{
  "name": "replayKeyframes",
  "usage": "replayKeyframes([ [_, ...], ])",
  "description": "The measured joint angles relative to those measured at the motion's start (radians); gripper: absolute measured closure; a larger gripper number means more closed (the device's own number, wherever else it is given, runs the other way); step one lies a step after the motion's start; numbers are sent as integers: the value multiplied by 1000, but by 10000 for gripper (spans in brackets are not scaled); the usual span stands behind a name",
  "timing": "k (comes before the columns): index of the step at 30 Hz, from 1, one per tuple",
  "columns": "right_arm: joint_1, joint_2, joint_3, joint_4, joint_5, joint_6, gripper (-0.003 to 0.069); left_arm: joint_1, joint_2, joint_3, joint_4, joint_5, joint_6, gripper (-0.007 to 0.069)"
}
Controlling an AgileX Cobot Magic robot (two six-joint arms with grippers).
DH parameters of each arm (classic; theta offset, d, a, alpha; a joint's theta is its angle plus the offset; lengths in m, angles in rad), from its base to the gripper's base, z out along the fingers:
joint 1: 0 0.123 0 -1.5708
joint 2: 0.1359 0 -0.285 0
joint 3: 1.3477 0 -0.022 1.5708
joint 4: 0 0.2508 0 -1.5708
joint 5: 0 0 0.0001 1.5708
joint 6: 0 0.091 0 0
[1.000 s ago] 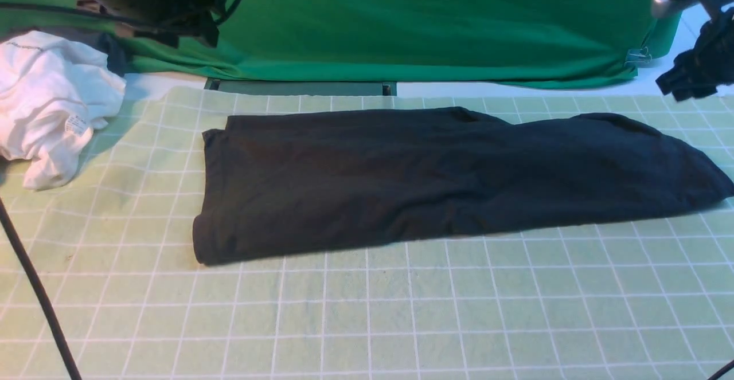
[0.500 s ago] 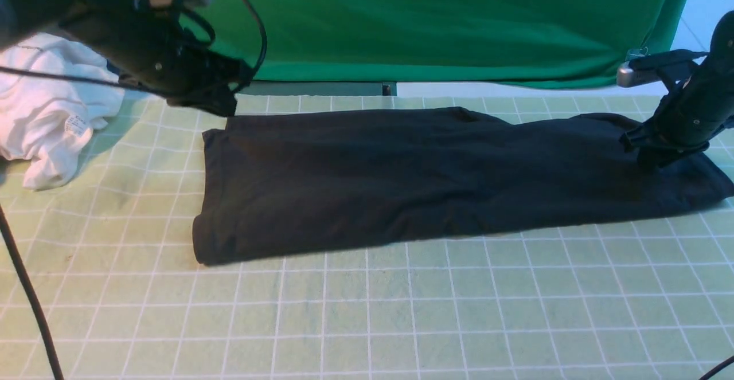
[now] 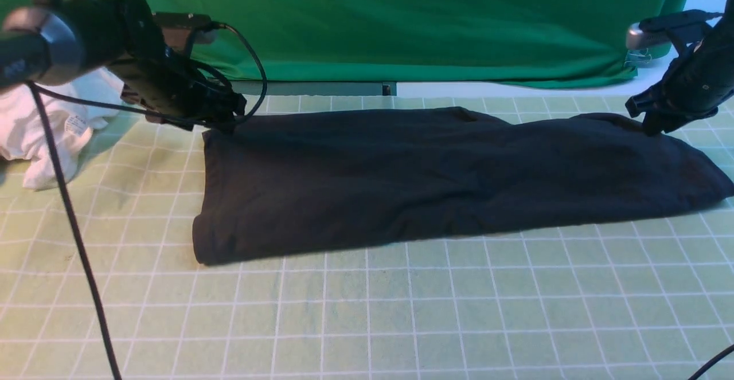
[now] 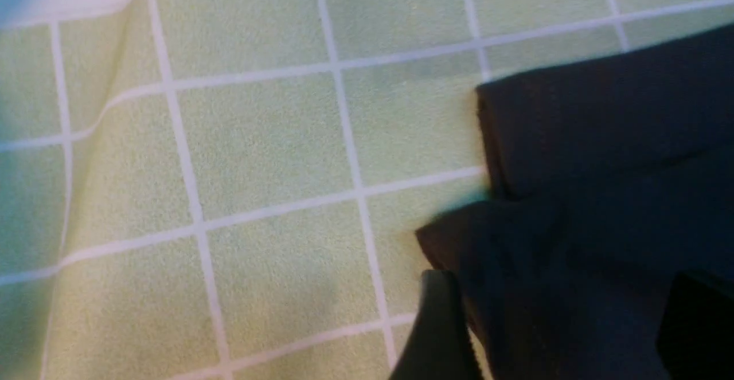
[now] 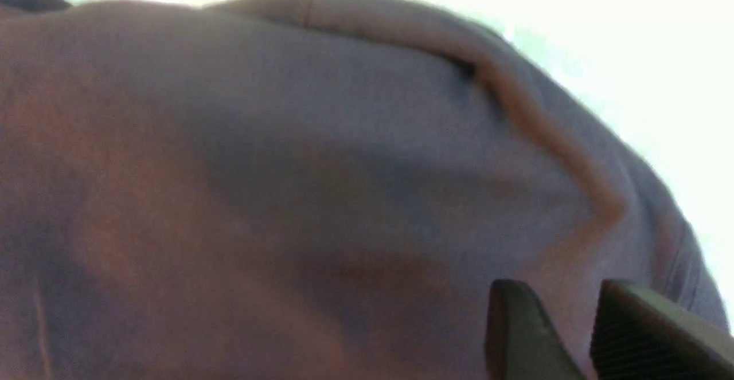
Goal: Fold a long-sleeved shirt over a green coffee tablecloth.
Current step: 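Fold the black garment in half by bringing its near edge over to the far edge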
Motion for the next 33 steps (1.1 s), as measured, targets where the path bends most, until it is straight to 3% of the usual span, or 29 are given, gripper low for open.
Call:
replayKeyframes([
  [4, 0, 0, 0, 1, 1, 6, 421, 0, 34, -33, 8, -7, -15, 211],
  [12, 0, 0, 0, 1, -37, 25, 421, -9, 42, -40, -9, -37, -4, 623],
  [17, 0, 0, 0, 1, -52, 31, 421, -11, 39, -99, -22, -3, 6, 662],
  [22, 0, 0, 0, 1, -71, 31, 419, -11, 36, -132, -36, 82, -8, 614],
  [24, 0, 0, 0, 1, -84, 31, 419, -11, 37, -132, -32, 101, -8, 568],
  [26, 0, 0, 0, 1, -112, 31, 412, -11, 39, -132, -22, 121, -8, 459],
  [29, 0, 1, 0, 1, -167, 31, 347, -11, 46, -132, -16, 123, -8, 322],
  [30, 0, 3, 0, 1, -197, 31, 293, -11, 50, -132, -16, 122, -11, 273],
  [33, 0, 17, 0, 6, -265, 31, 225, -11, 64, -132, -16, 112, -25, 208],
])
